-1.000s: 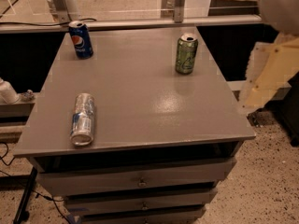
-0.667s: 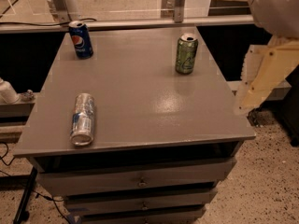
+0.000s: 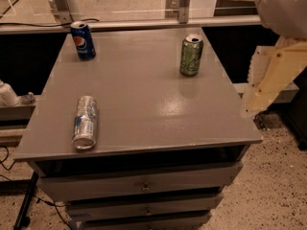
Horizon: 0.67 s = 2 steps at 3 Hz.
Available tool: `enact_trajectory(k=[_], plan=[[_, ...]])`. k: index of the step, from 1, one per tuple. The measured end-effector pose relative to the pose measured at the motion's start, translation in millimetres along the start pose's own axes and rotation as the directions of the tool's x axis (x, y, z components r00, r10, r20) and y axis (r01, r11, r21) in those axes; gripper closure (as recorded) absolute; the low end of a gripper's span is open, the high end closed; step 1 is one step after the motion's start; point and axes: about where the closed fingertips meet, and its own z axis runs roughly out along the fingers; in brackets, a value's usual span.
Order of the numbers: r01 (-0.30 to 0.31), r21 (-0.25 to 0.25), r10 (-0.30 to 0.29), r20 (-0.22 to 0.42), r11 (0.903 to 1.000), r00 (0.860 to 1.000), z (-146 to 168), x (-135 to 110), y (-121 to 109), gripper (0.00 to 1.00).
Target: Pick redbull can
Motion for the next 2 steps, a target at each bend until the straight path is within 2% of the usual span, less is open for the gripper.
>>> enact_trajectory(k=[1, 2], plan=[[0.122, 0.030, -0.122, 0.020, 0.9921, 0.992, 18.7, -13.0, -29.0, 0.00], [0.323, 0.055, -0.326, 0.058, 0.9449, 0.944, 61.4, -32.1, -73.6, 0.00]])
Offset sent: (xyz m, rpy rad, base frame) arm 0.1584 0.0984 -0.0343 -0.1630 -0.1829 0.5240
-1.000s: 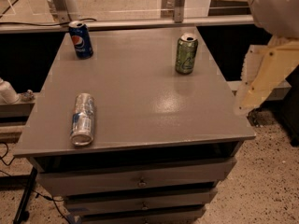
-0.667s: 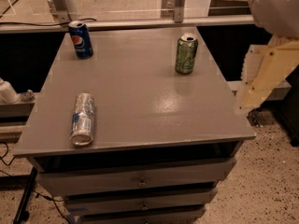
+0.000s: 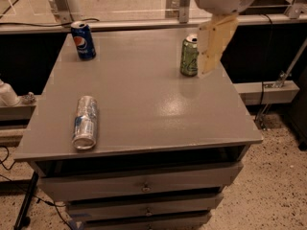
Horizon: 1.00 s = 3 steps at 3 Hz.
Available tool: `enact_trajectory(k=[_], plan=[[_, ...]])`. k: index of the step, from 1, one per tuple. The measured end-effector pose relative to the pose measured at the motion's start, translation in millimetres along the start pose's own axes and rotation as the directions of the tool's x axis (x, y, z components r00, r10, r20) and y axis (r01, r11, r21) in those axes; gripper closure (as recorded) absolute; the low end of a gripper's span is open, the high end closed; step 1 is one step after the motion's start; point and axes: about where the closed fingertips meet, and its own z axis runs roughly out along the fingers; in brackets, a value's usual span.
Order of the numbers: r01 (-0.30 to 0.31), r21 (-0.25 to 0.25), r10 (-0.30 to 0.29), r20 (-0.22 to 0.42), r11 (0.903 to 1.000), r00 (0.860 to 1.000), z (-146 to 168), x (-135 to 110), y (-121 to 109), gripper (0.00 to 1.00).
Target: Pick redbull can
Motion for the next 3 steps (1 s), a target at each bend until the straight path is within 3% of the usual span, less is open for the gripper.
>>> enact_trajectory(k=[1, 2, 3], plan=[[0.144, -0.005, -0.143, 0.055, 0.9896, 0.988, 41.9, 2.1, -23.3, 0.00], [0.281, -0.011, -0.278, 0.125, 0.9596, 0.952, 69.2, -9.1, -18.2, 0.00], [0.422, -0.025, -0.411, 0.184, 0.9061, 0.893, 101.1, -29.3, -4.5, 0.00]])
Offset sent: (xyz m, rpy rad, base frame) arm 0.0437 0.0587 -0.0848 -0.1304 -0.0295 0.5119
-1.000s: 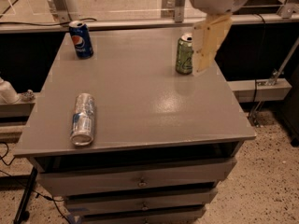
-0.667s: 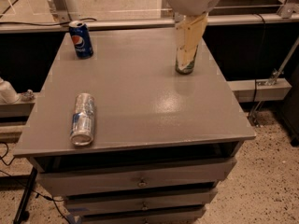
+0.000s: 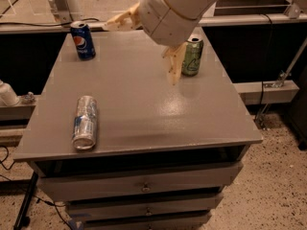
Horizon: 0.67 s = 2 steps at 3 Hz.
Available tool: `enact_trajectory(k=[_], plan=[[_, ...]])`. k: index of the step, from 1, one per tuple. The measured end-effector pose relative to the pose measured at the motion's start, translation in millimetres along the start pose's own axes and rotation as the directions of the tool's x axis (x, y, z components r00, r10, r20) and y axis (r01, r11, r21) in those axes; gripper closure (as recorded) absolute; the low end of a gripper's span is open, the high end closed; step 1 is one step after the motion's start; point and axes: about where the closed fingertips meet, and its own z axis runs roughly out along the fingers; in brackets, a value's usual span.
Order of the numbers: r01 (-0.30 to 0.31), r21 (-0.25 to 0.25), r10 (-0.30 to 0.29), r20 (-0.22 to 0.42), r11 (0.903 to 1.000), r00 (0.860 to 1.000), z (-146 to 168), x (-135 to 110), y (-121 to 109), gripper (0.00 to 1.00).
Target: Pick redbull can
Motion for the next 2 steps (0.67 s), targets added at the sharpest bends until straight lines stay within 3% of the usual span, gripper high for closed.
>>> enact_trajectory(k=[1, 2], plan=[[0.119, -0.046, -0.118, 0.040, 0.9918, 0.992, 35.2, -16.2, -4.6, 0.00], [0.205, -0.105, -0.200, 0.062, 0.9731, 0.978, 67.0, -26.2, -8.8, 0.00]])
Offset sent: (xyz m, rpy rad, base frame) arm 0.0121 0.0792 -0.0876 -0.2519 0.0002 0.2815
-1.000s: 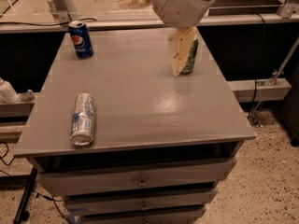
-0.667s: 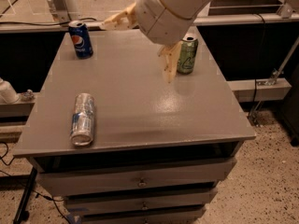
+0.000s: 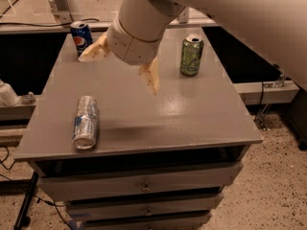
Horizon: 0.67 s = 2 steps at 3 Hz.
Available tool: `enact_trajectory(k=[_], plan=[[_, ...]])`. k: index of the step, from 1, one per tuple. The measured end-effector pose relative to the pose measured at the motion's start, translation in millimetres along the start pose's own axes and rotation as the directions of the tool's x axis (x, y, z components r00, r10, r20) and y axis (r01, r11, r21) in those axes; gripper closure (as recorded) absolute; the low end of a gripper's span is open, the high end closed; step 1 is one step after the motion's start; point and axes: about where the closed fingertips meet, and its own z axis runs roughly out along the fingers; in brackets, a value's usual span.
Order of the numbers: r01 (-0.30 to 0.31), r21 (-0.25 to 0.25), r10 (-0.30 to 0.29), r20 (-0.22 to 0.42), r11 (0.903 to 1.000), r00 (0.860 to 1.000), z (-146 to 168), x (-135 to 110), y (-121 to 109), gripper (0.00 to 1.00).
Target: Pick redbull can
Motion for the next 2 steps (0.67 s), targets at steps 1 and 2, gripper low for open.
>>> enact_trajectory(k=[1, 2], plan=[[0.058, -0.077, -0.058, 0.008, 0.9953, 0.998, 28.3, -4.5, -3.0, 0.00], [0.095, -0.145, -0.094, 0.009, 0.9849, 0.996, 53.7, -12.0, -5.5, 0.00]])
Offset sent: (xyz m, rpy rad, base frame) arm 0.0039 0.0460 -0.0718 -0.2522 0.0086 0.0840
